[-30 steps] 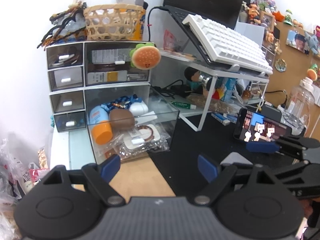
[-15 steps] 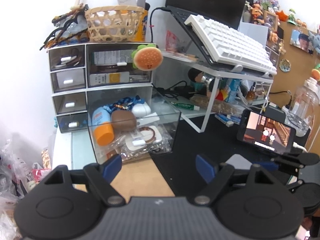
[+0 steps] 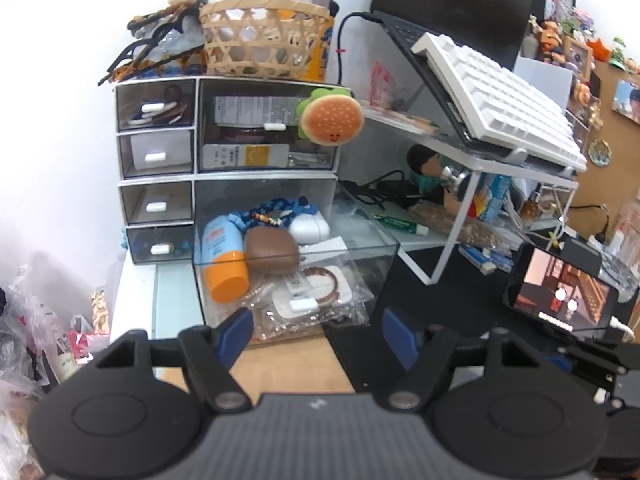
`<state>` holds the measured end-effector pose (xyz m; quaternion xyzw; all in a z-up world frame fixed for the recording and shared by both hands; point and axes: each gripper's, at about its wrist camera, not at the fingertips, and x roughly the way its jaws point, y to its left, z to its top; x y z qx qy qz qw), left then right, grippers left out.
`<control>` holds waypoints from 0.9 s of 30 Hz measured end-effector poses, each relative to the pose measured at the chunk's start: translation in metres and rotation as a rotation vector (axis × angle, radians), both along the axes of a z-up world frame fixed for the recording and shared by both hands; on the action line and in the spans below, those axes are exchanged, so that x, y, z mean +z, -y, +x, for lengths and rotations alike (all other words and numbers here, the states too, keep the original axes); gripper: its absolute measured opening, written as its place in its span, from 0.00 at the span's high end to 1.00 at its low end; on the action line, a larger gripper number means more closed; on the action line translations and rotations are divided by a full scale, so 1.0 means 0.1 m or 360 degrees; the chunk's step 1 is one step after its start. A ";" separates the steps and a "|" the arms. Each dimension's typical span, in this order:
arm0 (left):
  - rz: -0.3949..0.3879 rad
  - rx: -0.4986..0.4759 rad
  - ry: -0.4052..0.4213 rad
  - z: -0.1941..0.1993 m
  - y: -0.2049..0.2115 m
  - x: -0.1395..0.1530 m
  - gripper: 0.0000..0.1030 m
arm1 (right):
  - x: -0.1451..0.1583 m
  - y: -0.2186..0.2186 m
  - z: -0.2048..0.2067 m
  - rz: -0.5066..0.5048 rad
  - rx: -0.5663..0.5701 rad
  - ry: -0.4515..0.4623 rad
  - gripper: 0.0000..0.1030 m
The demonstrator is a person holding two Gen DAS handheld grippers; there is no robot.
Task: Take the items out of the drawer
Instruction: 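Open the right gripper to release the gray cube onto the black mat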
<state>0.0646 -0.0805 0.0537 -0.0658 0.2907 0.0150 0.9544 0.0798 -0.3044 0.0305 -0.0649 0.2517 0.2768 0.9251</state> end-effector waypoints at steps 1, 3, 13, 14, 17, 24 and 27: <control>0.0003 0.0006 0.0002 0.01 0.00 0.00 0.28 | 0.02 0.01 -0.02 0.0016 0.0005 0.0022 0.31; 0.0005 0.0020 0.0004 0.02 -0.01 0.00 0.28 | 0.09 0.04 -0.08 0.0062 0.0002 0.0074 0.28; 0.0036 0.0034 -0.0018 0.12 0.00 0.02 0.32 | 0.29 0.08 -0.30 0.0351 0.0103 0.0196 0.16; 0.0039 0.0035 -0.0019 0.14 0.00 0.02 0.32 | 0.28 0.06 -0.30 0.0355 0.0107 0.0188 0.16; 0.0042 0.0040 -0.0021 0.17 0.00 0.03 0.32 | 0.25 0.00 -0.29 0.0346 0.0097 0.0165 0.14; 0.0017 0.0090 -0.0054 0.27 -0.06 0.07 0.34 | 0.21 0.01 -0.26 0.0375 0.0062 0.0142 0.11; 0.0032 0.0112 -0.0070 0.32 -0.07 0.07 0.34 | 0.19 0.01 -0.25 0.0386 0.0049 0.0141 0.11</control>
